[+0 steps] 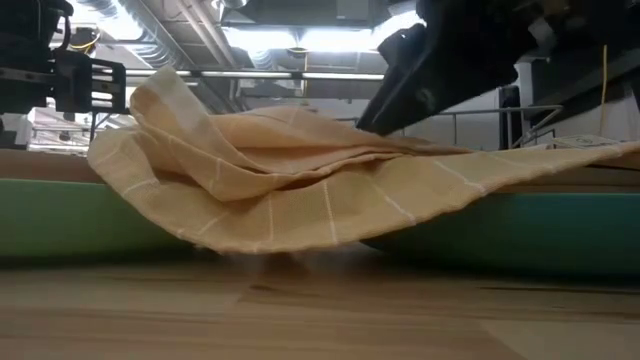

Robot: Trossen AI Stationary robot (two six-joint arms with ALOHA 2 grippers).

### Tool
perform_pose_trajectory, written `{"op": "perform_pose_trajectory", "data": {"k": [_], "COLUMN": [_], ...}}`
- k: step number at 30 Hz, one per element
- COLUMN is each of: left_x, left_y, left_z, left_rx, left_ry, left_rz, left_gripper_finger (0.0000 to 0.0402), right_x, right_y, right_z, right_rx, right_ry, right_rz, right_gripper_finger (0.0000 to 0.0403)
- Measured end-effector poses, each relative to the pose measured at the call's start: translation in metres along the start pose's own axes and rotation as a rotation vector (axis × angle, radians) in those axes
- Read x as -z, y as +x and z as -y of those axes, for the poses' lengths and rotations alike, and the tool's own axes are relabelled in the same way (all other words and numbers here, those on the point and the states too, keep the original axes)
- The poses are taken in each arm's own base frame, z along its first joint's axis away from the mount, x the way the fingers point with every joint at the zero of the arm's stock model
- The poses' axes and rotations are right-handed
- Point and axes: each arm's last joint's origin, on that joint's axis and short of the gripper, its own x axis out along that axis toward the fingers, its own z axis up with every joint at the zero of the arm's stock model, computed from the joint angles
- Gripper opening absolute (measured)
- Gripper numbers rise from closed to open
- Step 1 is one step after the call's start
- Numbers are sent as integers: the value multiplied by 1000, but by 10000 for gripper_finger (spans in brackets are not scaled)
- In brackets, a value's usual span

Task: Sort dishes
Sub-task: Remove the towel from the blue plate

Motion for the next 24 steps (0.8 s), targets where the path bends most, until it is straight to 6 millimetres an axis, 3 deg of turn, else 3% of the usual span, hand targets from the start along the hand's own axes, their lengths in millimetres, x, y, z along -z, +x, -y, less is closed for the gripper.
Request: {"op": "perform_pose_trajectory", "data": {"k": [10, 15, 24], "left_x": [0, 0, 0], "left_y": [0, 0, 0], "left_z": [0, 0, 0], "left_rx": [0, 0, 0], "left_ry": [0, 0, 0], "left_rz": [0, 0, 0], "left_gripper_finger": [193, 193, 193], "right_x": [3, 8, 20], "right_y": [4, 9, 32], "right_z": [-3, 0, -2], "right_rx": [-114, -15, 14], "right_ry": [68, 60, 48], "right_rz": [-41, -67, -125], "right_gripper_finger": [152, 152, 152]}}
